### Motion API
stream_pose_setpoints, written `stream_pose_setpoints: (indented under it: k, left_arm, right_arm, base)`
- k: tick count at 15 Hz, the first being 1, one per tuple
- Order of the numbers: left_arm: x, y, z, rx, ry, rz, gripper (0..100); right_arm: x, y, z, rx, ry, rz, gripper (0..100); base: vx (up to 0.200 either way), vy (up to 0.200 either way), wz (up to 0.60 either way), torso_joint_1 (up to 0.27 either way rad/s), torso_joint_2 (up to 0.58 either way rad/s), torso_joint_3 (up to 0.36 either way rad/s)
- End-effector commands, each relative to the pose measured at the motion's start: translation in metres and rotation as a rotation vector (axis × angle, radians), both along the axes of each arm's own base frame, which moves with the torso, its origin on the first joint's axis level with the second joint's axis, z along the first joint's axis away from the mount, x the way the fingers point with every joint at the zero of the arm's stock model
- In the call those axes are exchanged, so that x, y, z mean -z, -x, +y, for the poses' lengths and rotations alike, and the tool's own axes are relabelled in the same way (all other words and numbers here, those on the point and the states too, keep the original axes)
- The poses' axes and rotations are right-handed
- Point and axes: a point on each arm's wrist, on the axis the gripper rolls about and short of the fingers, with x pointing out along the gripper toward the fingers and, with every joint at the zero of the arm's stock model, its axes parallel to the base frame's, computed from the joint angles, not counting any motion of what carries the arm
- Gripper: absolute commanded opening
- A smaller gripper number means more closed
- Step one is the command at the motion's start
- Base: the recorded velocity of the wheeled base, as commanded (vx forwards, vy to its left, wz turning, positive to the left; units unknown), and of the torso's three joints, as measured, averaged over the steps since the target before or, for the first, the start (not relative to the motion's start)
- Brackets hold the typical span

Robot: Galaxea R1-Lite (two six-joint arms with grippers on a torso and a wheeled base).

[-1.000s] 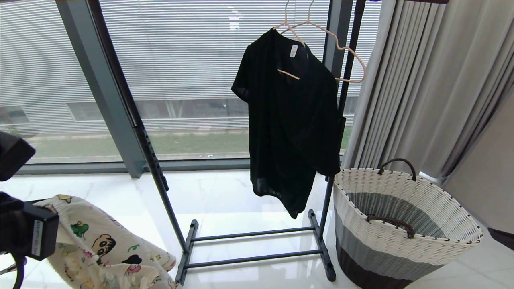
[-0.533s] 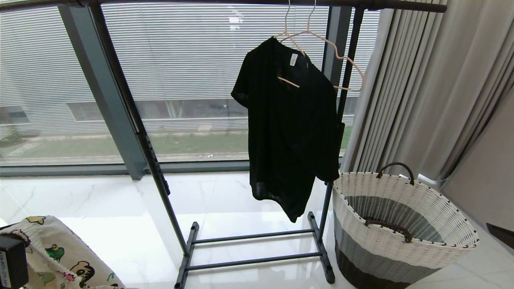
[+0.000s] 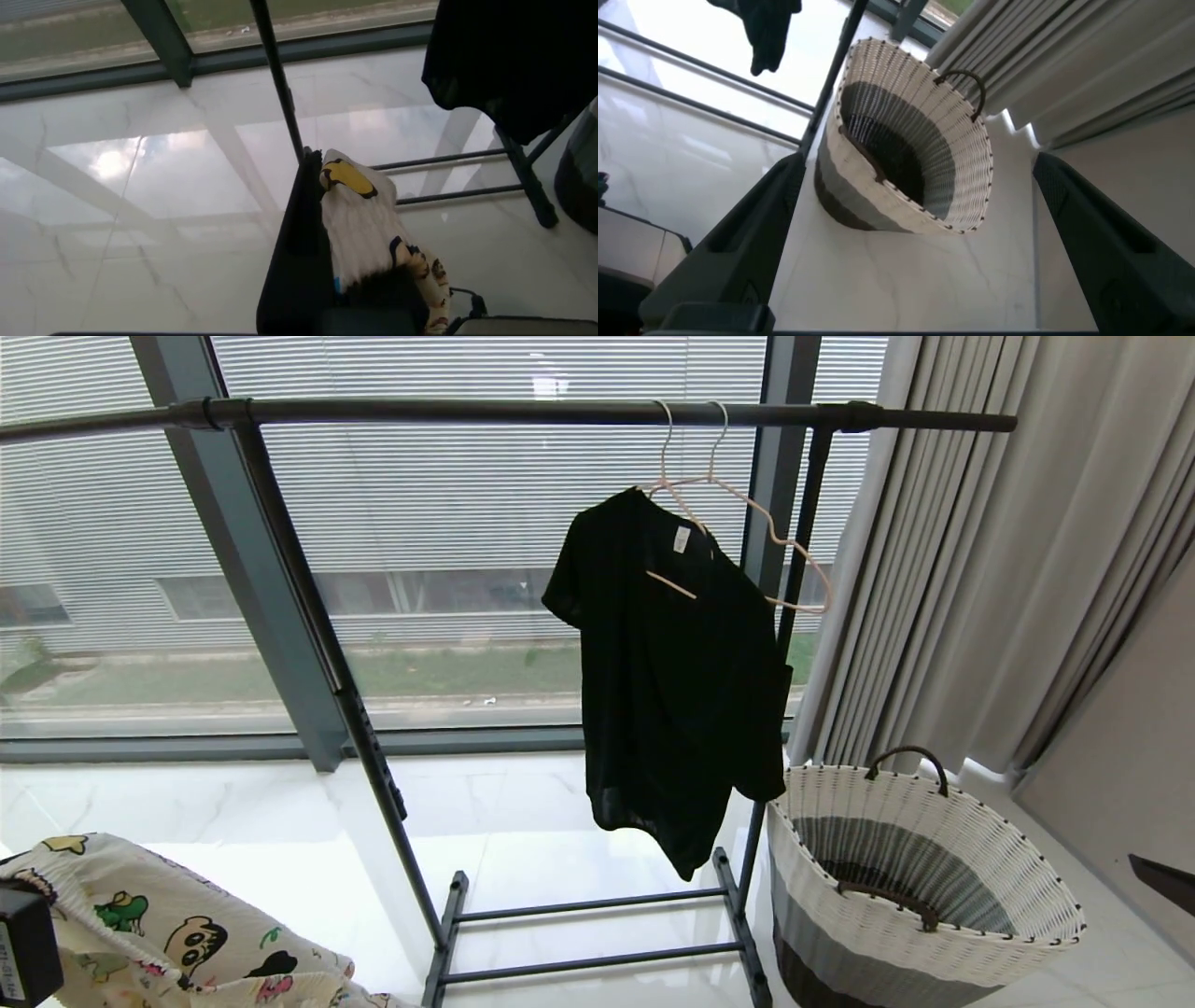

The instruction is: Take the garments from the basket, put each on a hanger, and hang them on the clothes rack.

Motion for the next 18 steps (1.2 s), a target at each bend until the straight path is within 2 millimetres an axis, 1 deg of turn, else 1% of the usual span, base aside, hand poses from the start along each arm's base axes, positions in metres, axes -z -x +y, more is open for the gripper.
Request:
stream_pose_setpoints:
  k: [1, 10, 14, 17, 18]
  left_arm:
    - [0.0015, 0.0016, 0.0001, -0.002, -0.001, 0.0, 0]
    - [-0.0001, -0.0009, 0.0002, -0.002, -0.001, -0.01, 0]
    - [-0.0006, -0.0014, 0.0002, -0.002, -0.001, -0.014, 0]
    - [-0.0011, -0.0014, 0.0002, -0.002, -0.001, -0.016, 0]
    - [-0.0012, -0.0015, 0.0002, -0.002, -0.001, -0.017, 0]
  right_arm:
    - [0.0003, -0.0009, 0.0003, 0.0, 0.001, 0.004, 100]
    - [0.0001, -0.0055, 0.0019, -0.001, -0.003, -0.026, 100]
    - [0.0011, -0.0069, 0.0024, -0.008, 0.006, -0.042, 100]
    - [0.0028, -0.0069, 0.0026, -0.012, 0.009, -0.036, 100]
    - [0.0027, -0.0066, 0.0023, -0.01, 0.009, -0.037, 100]
  base:
    - [0.0, 0.0, 0.0, 0.193, -0.47, -0.281]
    - [0.0, 0.0, 0.0, 0.218, -0.49, -0.276]
    - [0.0, 0.0, 0.0, 0.066, -0.14, -0.074]
    - [0.0, 0.0, 0.6, 0.01, -0.01, -0.01]
    - [0.0, 0.0, 0.0, 0.0, 0.0, 0.0]
